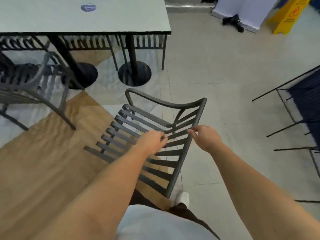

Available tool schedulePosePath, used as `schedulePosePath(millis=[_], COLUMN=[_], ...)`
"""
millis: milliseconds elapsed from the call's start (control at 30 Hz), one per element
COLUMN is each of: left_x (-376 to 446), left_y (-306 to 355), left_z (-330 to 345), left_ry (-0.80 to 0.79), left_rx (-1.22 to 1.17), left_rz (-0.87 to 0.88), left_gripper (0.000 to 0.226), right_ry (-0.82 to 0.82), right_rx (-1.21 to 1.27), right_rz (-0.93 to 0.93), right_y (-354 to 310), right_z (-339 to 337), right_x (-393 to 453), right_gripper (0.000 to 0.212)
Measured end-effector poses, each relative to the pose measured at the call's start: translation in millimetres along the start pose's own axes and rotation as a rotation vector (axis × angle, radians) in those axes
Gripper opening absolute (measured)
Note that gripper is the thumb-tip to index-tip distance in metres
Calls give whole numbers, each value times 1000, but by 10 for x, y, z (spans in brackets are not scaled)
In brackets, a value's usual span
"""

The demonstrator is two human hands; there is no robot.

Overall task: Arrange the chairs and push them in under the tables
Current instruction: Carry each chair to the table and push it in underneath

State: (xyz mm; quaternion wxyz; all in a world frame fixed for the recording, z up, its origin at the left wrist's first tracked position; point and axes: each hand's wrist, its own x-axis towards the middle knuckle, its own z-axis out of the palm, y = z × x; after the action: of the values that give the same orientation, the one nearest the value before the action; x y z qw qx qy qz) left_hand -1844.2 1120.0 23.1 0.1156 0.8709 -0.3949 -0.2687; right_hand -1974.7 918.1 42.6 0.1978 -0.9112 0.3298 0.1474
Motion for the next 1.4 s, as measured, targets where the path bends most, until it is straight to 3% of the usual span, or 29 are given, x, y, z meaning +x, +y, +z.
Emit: schedulePosePath(millis=[267, 567, 700, 933, 1100, 1233, 1400], left_x=[-421, -473, -397, -144, 10, 11, -4], left_y=[343, 458, 586, 1250, 1719, 1922, 1939], left_z=[318, 458, 577, 763, 1044, 1391, 1630], left_ry=[94, 178, 193, 418, 474, 432, 552], left_rx=[-181, -227, -284, -549, -786, -955, -1436], left_rz=[-238, -320, -432, -714, -826, -914, -1148], left_gripper=[39, 41, 42, 33, 38, 50, 92], right_ry=[-44, -32, -89, -265, -367, -458, -522], right_rx=[-72, -71, -145, -254, -210, -3, 378], right_rz=[-246, -328, -393, -434, -352, -264, -21], right_y=[254, 413, 570, 883, 1022, 1039, 943], right_z=[-201, -146, -162, -271, -354, -291, -155], right_x=[176, 328, 551, 1119, 1378, 1538, 1642], right_gripper=[43, 46, 47, 61, 70, 75, 61])
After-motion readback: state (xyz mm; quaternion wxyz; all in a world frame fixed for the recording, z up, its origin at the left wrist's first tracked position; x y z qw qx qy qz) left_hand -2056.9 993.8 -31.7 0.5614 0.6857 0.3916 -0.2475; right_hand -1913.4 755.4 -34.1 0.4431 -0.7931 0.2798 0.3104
